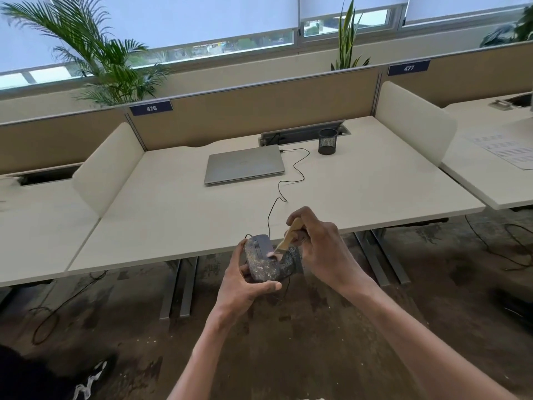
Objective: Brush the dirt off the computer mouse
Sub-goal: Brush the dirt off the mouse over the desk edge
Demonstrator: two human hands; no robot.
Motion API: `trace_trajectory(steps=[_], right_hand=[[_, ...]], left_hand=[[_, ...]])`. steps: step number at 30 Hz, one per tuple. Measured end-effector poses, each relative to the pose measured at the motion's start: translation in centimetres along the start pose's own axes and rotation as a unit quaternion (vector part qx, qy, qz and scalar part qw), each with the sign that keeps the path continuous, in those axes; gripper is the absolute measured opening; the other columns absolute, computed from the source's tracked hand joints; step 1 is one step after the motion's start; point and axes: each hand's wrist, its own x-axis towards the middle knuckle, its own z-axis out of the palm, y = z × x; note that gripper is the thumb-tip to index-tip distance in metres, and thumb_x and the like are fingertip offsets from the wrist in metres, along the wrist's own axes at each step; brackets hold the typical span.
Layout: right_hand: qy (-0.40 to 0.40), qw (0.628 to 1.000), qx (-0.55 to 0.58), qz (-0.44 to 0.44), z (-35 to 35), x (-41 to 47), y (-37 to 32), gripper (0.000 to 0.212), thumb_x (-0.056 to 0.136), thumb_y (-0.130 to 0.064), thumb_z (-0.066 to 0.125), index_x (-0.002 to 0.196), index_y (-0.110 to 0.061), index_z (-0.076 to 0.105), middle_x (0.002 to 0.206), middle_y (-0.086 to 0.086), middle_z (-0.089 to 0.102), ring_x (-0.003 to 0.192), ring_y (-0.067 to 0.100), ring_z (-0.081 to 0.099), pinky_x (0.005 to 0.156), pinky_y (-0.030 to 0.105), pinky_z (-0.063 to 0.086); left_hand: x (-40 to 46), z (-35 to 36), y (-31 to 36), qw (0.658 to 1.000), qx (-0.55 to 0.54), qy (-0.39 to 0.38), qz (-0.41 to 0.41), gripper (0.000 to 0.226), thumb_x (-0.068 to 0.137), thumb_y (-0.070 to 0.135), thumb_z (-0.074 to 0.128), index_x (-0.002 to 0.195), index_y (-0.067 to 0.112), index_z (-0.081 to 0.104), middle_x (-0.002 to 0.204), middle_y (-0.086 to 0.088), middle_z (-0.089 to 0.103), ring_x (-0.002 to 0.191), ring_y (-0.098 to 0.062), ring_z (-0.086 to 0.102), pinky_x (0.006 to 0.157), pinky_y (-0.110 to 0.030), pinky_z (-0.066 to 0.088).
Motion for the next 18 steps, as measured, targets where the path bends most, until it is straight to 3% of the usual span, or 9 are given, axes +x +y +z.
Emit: trace_trajectory(steps=[6, 9, 15, 18], right_hand=[[0.039, 0.999, 0.019, 0.008, -0.3, 0.8, 0.8, 0.034, 0.092, 0.015, 0.055, 0.112, -0.012, 0.053, 0.09, -0.002, 0.068, 0.082, 0.014, 0.072, 0.071, 0.023, 0.061], [0.071, 0.996, 0.042, 0.028, 0.0, 1.5, 1.3, 0.027, 0.094, 0.013, 0.055, 0.111, -0.009, 0.055, 0.091, -0.001, 0.069, 0.084, 0.014, 0.073, 0.073, 0.024, 0.062], [0.048, 0.992, 0.085, 0.079, 0.4, 0.3, 2.0, 0.034, 0.094, 0.014, 0.052, 0.106, -0.018, 0.052, 0.093, 0.003, 0.072, 0.09, 0.01, 0.074, 0.076, 0.026, 0.063], [0.091, 0.981, 0.125, 0.12, 0.3, 0.9, 2.6, 0.03, 0.095, 0.011, 0.055, 0.105, -0.018, 0.053, 0.091, -0.002, 0.071, 0.085, 0.008, 0.075, 0.071, 0.022, 0.062]], left_hand=[[0.1, -0.1, -0.3, 1.0, 0.002, 0.0, 0.0, 0.137, 0.047, 0.037, 0.105, 0.16, 0.041, 0.026, 0.135, -0.009, 0.067, 0.117, -0.023, 0.072, 0.103, -0.049, 0.058], [0.3, -0.1, -0.2, 1.0, -0.004, -0.003, 0.003, 0.139, 0.045, 0.04, 0.105, 0.158, 0.043, 0.026, 0.132, -0.007, 0.068, 0.114, -0.018, 0.073, 0.1, -0.043, 0.059], [0.5, -0.7, -0.3, 1.0, -0.01, -0.002, 0.005, 0.146, 0.038, 0.049, 0.106, 0.16, 0.041, 0.026, 0.131, 0.0, 0.066, 0.111, -0.012, 0.073, 0.096, -0.035, 0.061], [0.6, -0.7, -0.2, 1.0, -0.005, 0.0, 0.01, 0.145, 0.037, 0.054, 0.104, 0.16, 0.039, 0.028, 0.129, 0.004, 0.066, 0.11, -0.008, 0.073, 0.091, -0.027, 0.061]])
